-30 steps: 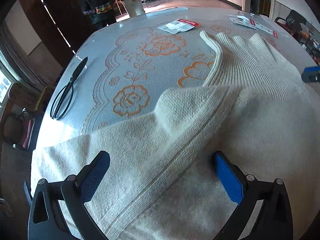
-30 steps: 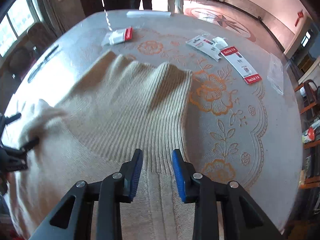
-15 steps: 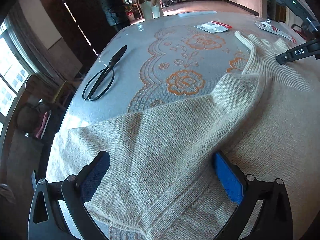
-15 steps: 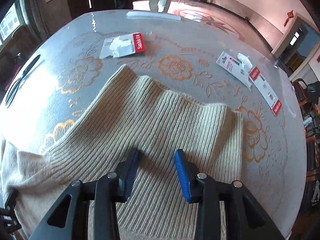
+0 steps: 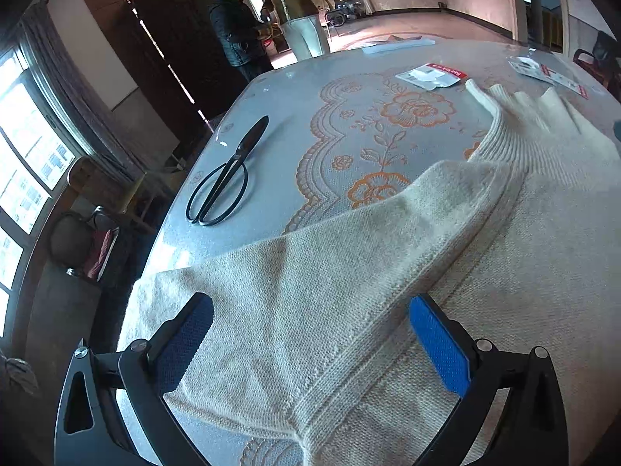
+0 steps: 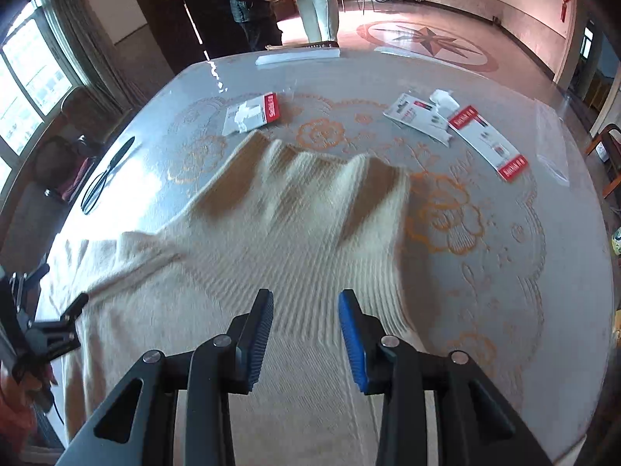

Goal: Fold clothes

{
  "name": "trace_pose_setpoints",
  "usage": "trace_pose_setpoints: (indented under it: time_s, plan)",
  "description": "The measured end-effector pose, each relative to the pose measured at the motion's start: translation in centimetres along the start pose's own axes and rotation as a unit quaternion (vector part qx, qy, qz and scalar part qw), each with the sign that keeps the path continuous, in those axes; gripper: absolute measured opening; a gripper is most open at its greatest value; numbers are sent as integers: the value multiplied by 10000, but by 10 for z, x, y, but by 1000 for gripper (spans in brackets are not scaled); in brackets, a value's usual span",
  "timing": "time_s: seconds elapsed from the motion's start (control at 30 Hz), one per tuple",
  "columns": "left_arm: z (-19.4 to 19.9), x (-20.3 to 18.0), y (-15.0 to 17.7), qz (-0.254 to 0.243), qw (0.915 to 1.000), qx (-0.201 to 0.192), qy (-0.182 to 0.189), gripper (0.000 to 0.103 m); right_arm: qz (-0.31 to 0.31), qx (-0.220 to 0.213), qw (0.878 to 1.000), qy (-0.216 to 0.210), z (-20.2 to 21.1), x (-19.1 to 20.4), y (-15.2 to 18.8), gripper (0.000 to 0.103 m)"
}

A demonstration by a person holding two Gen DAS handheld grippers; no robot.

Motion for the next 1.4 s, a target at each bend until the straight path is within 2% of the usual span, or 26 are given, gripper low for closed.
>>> trace_pose_setpoints:
  time_s: [0.17, 0.3, 0.43, 0.5, 0.6, 0.7, 0.77, 0.83, 0.87, 0.97, 1.0, 1.07, 1.2, 1.27, 1.33, 1.37, 1.4]
  plan:
    - [41, -53, -7, -744, 9952, -240, 595, 102, -539, 739, 9950, 410, 59, -47, 90, 35]
    - [68, -105, 0, -1407, 9845, -363, 985, 102, -1439, 783, 9833, 788, 127, -108, 170, 35]
    - [90, -139, 10, -1634, 9798, -352, 1095, 102, -2064, 679, 9680, 1254, 192, -166, 238, 36]
    - [98, -154, 14, -1710, 9788, -348, 1074, 102, -2181, 814, 9632, 1344, 204, -190, 256, 36]
    - [104, -172, 20, -1732, 9799, -398, 907, 102, -1882, 1004, 9657, 1484, 208, -211, 276, 36]
    - [106, -182, 25, -1619, 9836, -499, 615, 102, -1145, 1195, 9705, 1754, 197, -222, 286, 36]
    - [108, -184, 26, -1507, 9861, -532, 460, 102, -1010, 1387, 9661, 1930, 185, -237, 290, 36]
    - [109, -185, 25, -1397, 9882, -541, 313, 102, -1293, 1287, 9670, 1779, 184, -249, 297, 36]
    - [109, -184, 25, -1329, 9893, -561, 229, 102, -1241, 1092, 9733, 1592, 186, -247, 297, 36]
    - [106, -187, 19, -1100, 9919, -632, -21, 102, -128, 1039, 9799, 1699, 178, -224, 296, 36]
    - [105, -189, 17, -1038, 9924, -653, -69, 102, 394, 1123, 9734, 1958, 163, -218, 291, 36]
    - [104, -192, 14, -959, 9930, -675, -155, 102, 1119, 1220, 9616, 2188, 150, -210, 297, 35]
    - [102, -193, 12, -852, 9935, -708, -271, 103, 1663, 937, 9580, 2139, 144, -213, 296, 35]
    - [102, -193, 13, -792, 9936, -730, -325, 103, 1635, 736, 9593, 2183, 144, -223, 287, 35]
    - [103, -195, 13, -749, 9936, -754, -381, 103, 1321, 557, 9706, 1934, 143, -235, 277, 22]
    - [103, -193, 14, -735, 9936, -757, -398, 103, 1122, 540, 9750, 1838, 142, -241, 269, 8]
    - [102, -190, 17, -724, 9937, -752, -407, 103, 922, 522, 9790, 1742, 141, -246, 262, 7]
Point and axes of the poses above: each gripper's, at about its wrist camera, not at the fingertips, and z roughly against the way its jaws point, x to its left, y to its underside, the point moved 5 cm from there along -z, roughly the way its jaws point, and after that the axes turned 12 degrees about -y, right-handed, at the moved point
